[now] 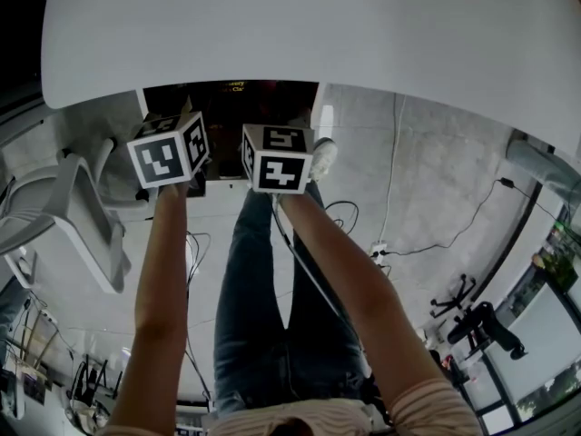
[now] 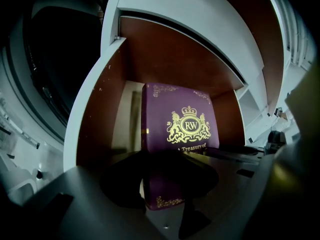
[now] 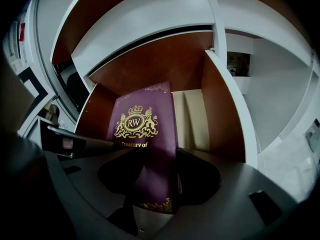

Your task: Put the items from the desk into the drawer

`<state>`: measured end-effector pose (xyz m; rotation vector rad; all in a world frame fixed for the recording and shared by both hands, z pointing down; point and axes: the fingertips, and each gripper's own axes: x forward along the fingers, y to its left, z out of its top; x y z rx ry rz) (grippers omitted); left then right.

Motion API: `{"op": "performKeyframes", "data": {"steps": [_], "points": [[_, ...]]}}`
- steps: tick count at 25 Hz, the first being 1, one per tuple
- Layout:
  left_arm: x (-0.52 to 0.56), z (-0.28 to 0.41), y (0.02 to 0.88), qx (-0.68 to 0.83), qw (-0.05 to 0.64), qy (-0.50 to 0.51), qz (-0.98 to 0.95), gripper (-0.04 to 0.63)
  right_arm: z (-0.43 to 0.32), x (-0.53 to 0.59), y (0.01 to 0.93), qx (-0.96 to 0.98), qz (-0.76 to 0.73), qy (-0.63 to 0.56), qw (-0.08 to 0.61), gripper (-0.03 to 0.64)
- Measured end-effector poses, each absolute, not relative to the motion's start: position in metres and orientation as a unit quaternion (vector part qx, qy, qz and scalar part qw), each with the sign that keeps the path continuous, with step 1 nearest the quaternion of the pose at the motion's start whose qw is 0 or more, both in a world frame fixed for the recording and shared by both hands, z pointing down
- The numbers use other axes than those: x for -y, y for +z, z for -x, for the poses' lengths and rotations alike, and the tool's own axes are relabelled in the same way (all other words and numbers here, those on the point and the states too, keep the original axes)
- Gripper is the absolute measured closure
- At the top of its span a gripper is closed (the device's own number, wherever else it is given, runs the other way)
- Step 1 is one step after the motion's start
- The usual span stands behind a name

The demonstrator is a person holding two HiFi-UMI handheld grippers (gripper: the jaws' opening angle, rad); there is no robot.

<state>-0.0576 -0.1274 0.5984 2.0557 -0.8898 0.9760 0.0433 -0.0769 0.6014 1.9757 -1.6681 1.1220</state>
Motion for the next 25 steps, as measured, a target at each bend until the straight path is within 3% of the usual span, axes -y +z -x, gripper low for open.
{"op": "performKeyframes", "data": {"steps": [5,20,25], "points": [[0.127,0.058,0.599,0.349,0.342,0.372,-0.789,0.414,-0.041,0.079,0.599,0.585,-0.697,0.372,0.185,0.417],[0.135,0.062,0.585,0.376,0.33,0.349,-0.792,0.416,-0.047,0.077,0.587,0.581,-0.705,0.369,0.172,0.419],[0.137,0.064,0.556,0.38,0.297,0.324,-0.814,0.496,-0.037,0.08,0.561,0.599,-0.695,0.371,0.144,0.475]]}}
